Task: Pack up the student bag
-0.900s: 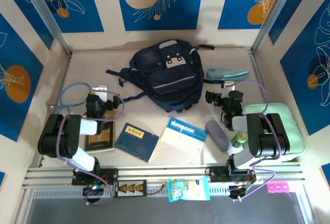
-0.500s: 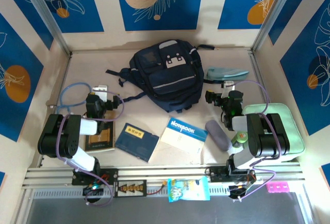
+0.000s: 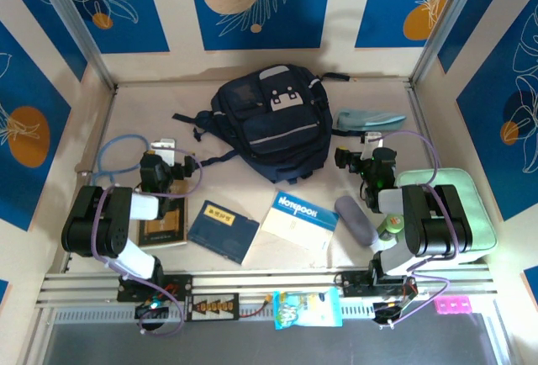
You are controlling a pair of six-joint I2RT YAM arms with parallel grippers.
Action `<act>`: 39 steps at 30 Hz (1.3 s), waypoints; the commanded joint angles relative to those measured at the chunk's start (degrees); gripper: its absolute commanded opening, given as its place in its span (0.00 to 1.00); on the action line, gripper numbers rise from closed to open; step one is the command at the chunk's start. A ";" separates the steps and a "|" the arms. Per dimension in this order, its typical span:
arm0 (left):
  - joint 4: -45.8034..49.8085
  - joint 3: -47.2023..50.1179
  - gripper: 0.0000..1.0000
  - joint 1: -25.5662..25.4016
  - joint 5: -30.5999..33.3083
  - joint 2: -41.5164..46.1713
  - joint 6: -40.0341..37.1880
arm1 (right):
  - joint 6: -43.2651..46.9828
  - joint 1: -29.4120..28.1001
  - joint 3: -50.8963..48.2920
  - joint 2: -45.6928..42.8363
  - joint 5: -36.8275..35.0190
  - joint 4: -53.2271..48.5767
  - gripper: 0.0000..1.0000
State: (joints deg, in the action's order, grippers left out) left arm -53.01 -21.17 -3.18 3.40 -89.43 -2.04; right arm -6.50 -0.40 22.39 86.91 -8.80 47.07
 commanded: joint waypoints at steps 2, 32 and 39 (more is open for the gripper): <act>-1.64 0.13 1.00 -0.41 -1.69 -0.04 -0.76 | -0.31 -0.20 0.63 0.19 -0.83 0.65 0.99; 52.41 -22.09 1.00 -2.00 -7.45 18.87 32.72 | -21.92 -10.19 35.25 -6.90 1.32 -60.39 0.99; 46.98 -25.53 1.00 -10.00 -20.77 11.23 50.93 | -28.37 -7.39 55.60 12.65 13.91 -69.49 0.88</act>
State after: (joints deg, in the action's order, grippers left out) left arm -8.29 -44.86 -9.26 -9.32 -75.05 37.54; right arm -30.30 -8.97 73.38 94.41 -1.85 -13.76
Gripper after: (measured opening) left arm 0.998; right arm 0.889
